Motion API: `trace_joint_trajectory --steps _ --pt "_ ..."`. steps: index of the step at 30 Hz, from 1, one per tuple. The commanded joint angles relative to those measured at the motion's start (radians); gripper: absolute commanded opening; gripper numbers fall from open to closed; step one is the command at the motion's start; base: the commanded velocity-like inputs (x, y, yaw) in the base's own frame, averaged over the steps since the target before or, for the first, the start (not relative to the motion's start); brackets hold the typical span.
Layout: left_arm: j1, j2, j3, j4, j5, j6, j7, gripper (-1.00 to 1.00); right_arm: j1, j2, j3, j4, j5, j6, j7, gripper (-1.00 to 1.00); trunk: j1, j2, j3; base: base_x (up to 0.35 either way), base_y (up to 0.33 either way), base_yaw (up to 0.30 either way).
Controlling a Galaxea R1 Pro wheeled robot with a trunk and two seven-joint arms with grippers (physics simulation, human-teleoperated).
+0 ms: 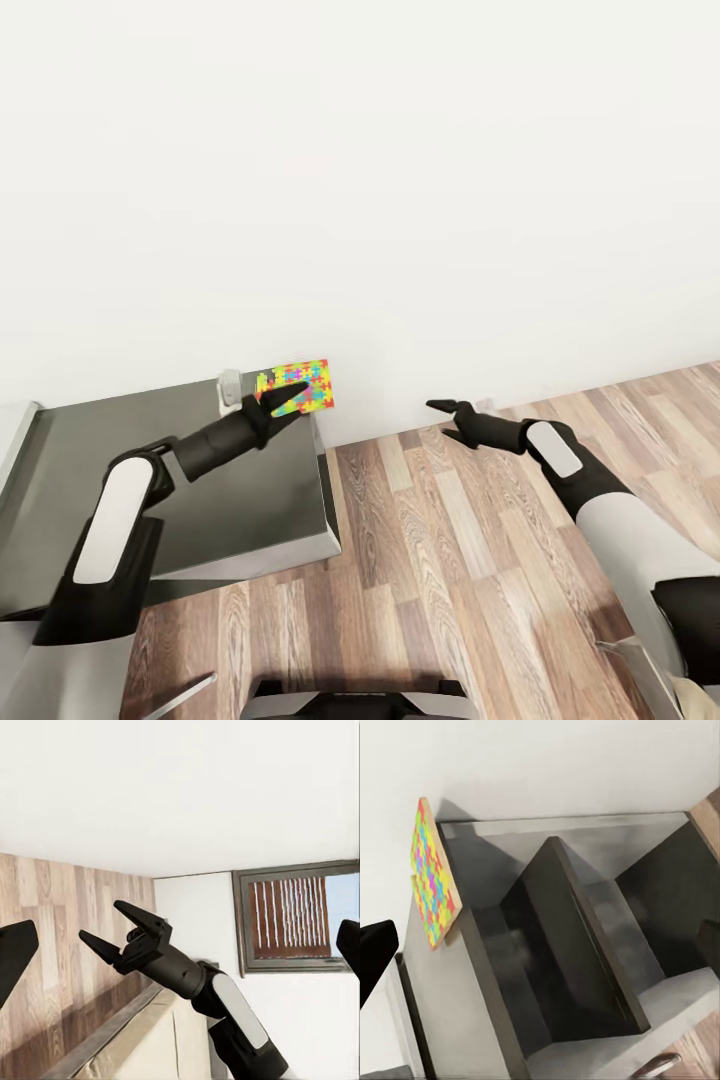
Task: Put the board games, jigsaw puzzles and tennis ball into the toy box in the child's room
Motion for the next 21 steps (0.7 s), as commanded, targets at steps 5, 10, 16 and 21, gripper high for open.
trace_joint_trajectory --steps 5,10,16,21 --pt "-0.002 -0.006 0.007 0.000 0.031 0.015 0.018 1.00 -0.016 0.003 0.021 0.013 0.013 -0.002 0.031 1.00 0.001 -0.002 -0.002 0.000 0.000 0.000" --pt "-0.008 -0.011 0.005 -0.001 0.043 0.018 0.036 1.00 -0.023 0.005 0.026 0.018 0.016 -0.004 0.043 1.00 0.001 -0.002 -0.007 0.000 0.000 0.000" --pt "-0.017 -0.016 0.002 -0.002 0.053 0.020 0.047 1.00 -0.031 0.008 0.029 0.021 0.017 -0.005 0.048 1.00 0.001 -0.002 -0.014 0.000 0.000 0.000" --pt "-0.023 -0.022 -0.007 -0.002 0.060 0.021 0.054 1.00 -0.054 0.008 0.031 0.024 0.017 -0.006 0.051 1.00 0.001 -0.002 -0.022 0.000 0.000 0.000"
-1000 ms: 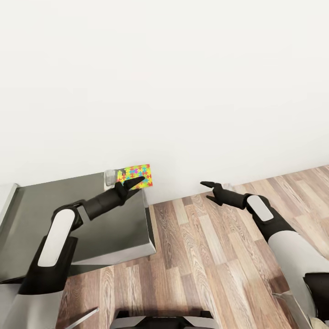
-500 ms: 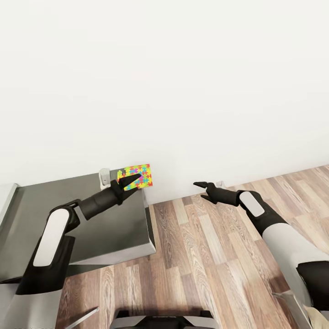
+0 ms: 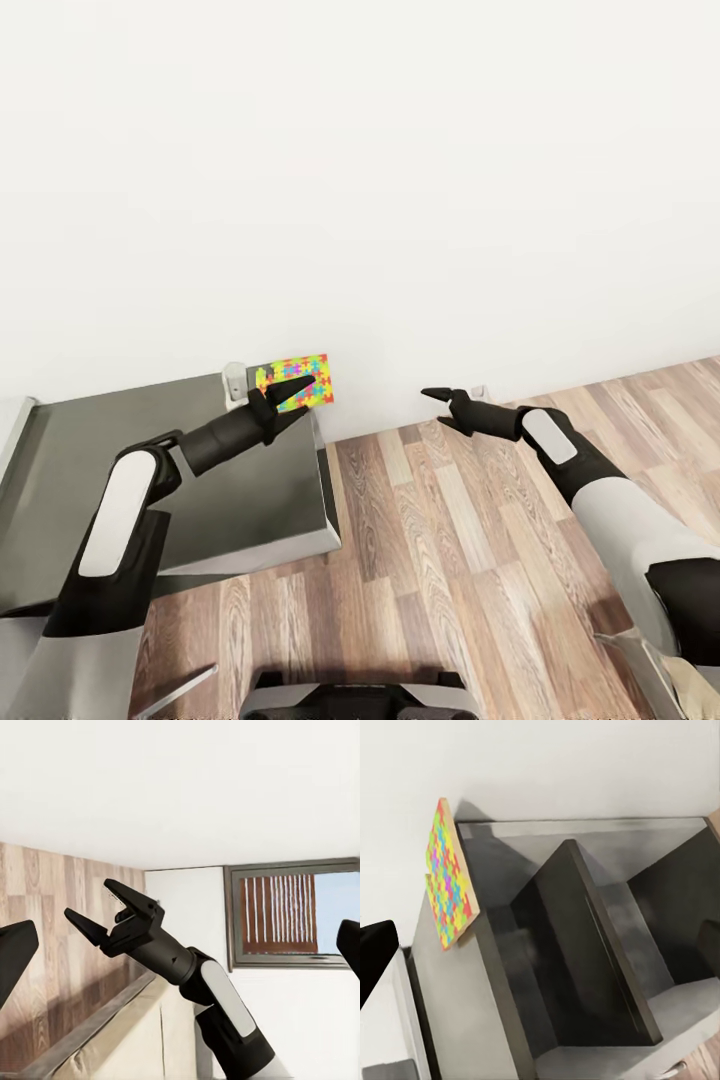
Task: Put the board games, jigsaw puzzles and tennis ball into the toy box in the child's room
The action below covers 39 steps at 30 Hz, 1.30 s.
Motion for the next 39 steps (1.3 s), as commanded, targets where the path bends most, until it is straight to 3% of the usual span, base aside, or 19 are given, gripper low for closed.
trace_joint_trajectory --steps 1,16,24,33,37,39 --pt "-0.001 0.000 0.001 0.000 0.005 0.005 0.004 1.00 -0.001 -0.001 0.005 0.000 0.002 0.000 0.005 1.00 0.000 -0.002 -0.003 0.000 0.000 0.000" --pt "-0.004 -0.006 -0.005 -0.001 0.010 0.005 0.009 1.00 -0.020 -0.011 0.005 -0.004 -0.006 0.003 0.018 1.00 0.000 -0.002 -0.027 0.000 0.000 0.000" --pt "-0.005 -0.007 -0.007 -0.003 0.013 0.006 0.009 1.00 -0.023 -0.029 0.003 -0.026 -0.016 0.034 0.094 1.00 0.000 -0.002 -0.040 0.000 0.000 0.000" --pt "-0.005 -0.008 -0.006 -0.003 0.021 0.010 0.004 1.00 -0.023 -0.039 0.002 -0.033 -0.017 0.066 0.130 1.00 0.000 -0.002 -0.054 0.000 0.000 0.000" --pt "-0.005 -0.006 -0.005 -0.003 0.060 0.017 -0.001 1.00 -0.023 -0.041 0.001 -0.035 -0.018 0.072 0.137 1.00 0.000 -0.002 -0.061 0.000 0.000 0.000" --pt "-0.005 -0.001 -0.005 -0.004 0.131 0.025 -0.004 1.00 -0.023 -0.044 0.001 -0.036 -0.018 0.075 0.142 1.00 0.000 -0.002 -0.064 0.000 0.000 0.000"
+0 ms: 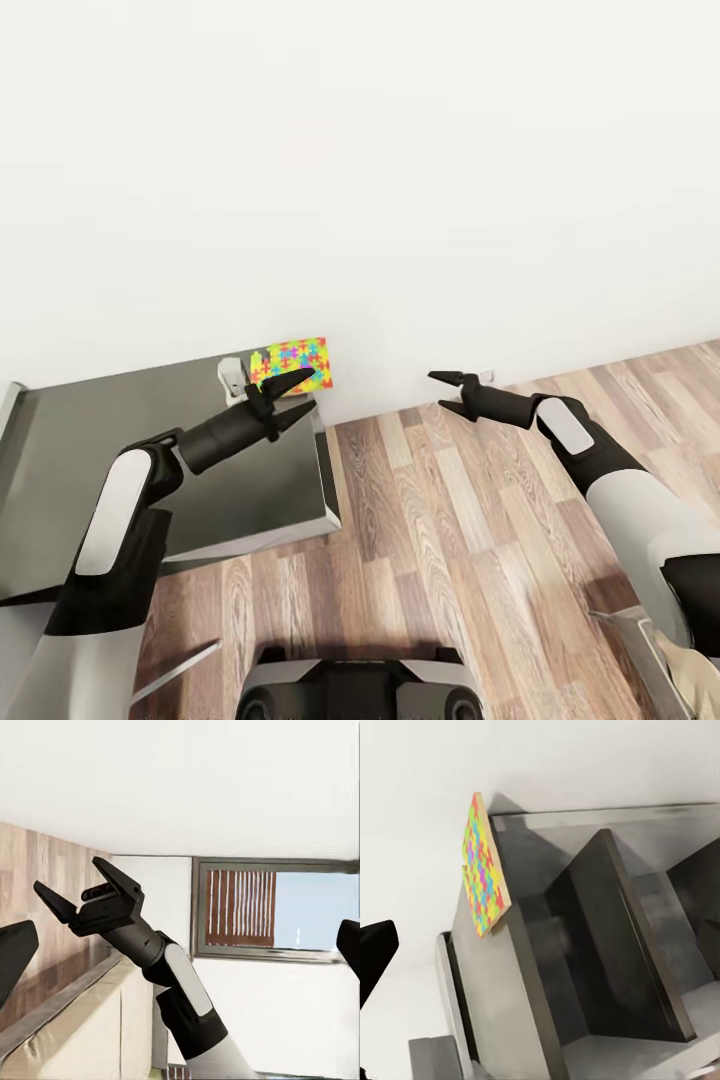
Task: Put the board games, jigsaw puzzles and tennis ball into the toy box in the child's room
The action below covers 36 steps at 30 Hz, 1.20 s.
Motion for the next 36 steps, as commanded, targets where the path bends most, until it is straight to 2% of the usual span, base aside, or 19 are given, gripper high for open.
trace_joint_trajectory --steps 1,3,4,5,6,8,9,11,21,36 --pt "-0.001 0.000 0.001 0.000 0.005 0.004 0.004 1.00 -0.001 -0.001 0.004 0.001 0.001 0.000 0.006 1.00 0.001 -0.002 -0.003 0.000 0.000 0.000" --pt "-0.001 0.004 0.001 0.000 0.085 0.010 0.005 1.00 -0.001 -0.003 0.004 0.000 0.001 0.002 0.011 1.00 0.001 -0.002 -0.006 0.000 0.000 0.000" --pt "-0.001 0.004 0.001 0.000 0.085 0.010 0.005 1.00 -0.001 -0.003 0.004 0.000 0.001 0.002 0.011 1.00 0.001 -0.002 -0.008 0.000 0.000 0.000" --pt "0.000 0.005 0.001 0.000 0.118 0.012 0.006 1.00 -0.001 -0.004 0.004 0.000 0.000 0.003 0.014 1.00 0.001 -0.002 -0.009 0.000 0.000 0.000" --pt "0.000 0.005 0.001 0.000 0.118 0.012 0.006 1.00 -0.001 -0.004 0.004 0.000 0.000 0.003 0.014 1.00 0.001 -0.002 -0.011 0.000 0.000 0.000" --pt "0.000 0.007 0.001 -0.001 0.165 0.016 0.007 1.00 -0.001 -0.005 0.003 0.000 0.000 0.004 0.023 1.00 0.001 -0.002 -0.014 0.000 0.000 0.000" --pt "0.000 0.007 0.001 -0.001 0.165 0.016 0.007 1.00 -0.001 -0.005 0.003 0.000 0.000 0.004 0.023 1.00 0.001 -0.002 -0.016 0.000 0.000 0.000" --pt "-0.001 0.006 -0.002 -0.001 0.196 0.018 0.007 1.00 0.000 -0.006 0.003 -0.001 0.000 0.005 0.037 1.00 0.001 -0.002 -0.019 0.000 0.000 0.000" --pt "-0.002 0.008 -0.029 -0.001 0.236 0.021 0.006 1.00 0.000 -0.008 0.003 -0.001 0.004 0.005 0.086 1.00 0.001 -0.002 -0.036 0.000 0.000 0.000" --pt "-0.014 0.007 -0.044 -0.001 0.248 0.022 0.018 1.00 0.001 -0.008 0.003 -0.012 0.007 -0.003 0.105 1.00 0.001 -0.002 -0.060 0.000 0.000 0.000"
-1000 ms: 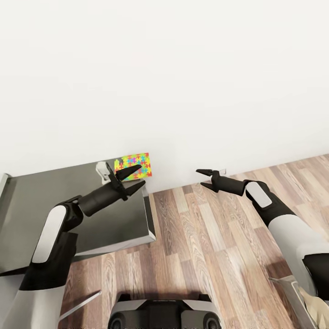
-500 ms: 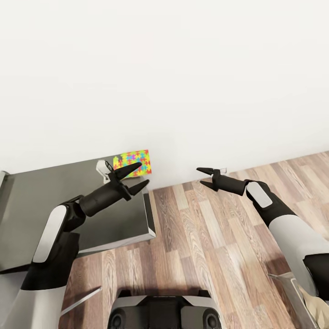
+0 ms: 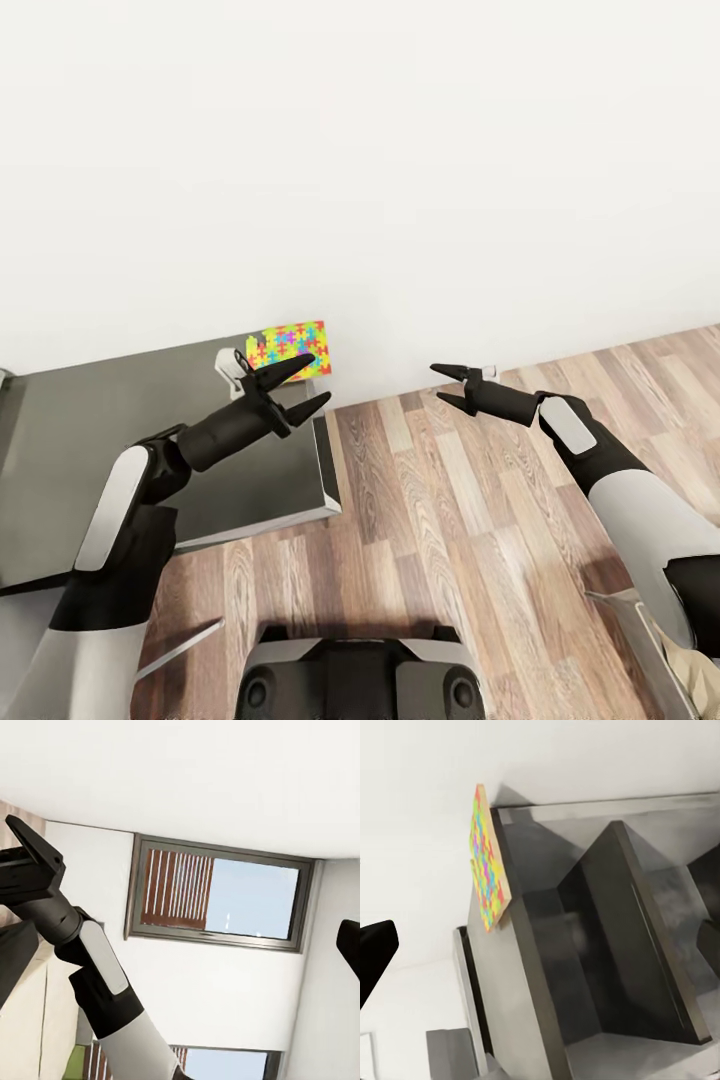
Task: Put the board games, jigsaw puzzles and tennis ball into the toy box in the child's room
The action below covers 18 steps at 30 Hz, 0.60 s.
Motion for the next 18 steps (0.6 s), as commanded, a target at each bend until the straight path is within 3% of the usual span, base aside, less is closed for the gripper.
trace_joint_trajectory --steps 1,9,18 --pt "-0.001 0.000 -0.001 0.000 0.007 0.001 0.009 1.00 0.000 -0.001 0.004 -0.004 0.000 -0.005 0.005 1.00 0.000 -0.002 -0.003 0.000 0.000 0.000" --pt "-0.004 -0.002 -0.003 0.000 0.008 0.001 0.019 1.00 0.004 -0.004 0.002 -0.021 0.001 -0.051 0.007 1.00 0.000 -0.002 -0.009 0.000 0.000 0.000" --pt "-0.007 -0.004 -0.003 0.000 0.008 0.001 0.029 1.00 0.007 -0.025 0.001 -0.030 -0.003 -0.089 0.007 1.00 0.000 -0.002 -0.012 0.000 0.000 0.022"
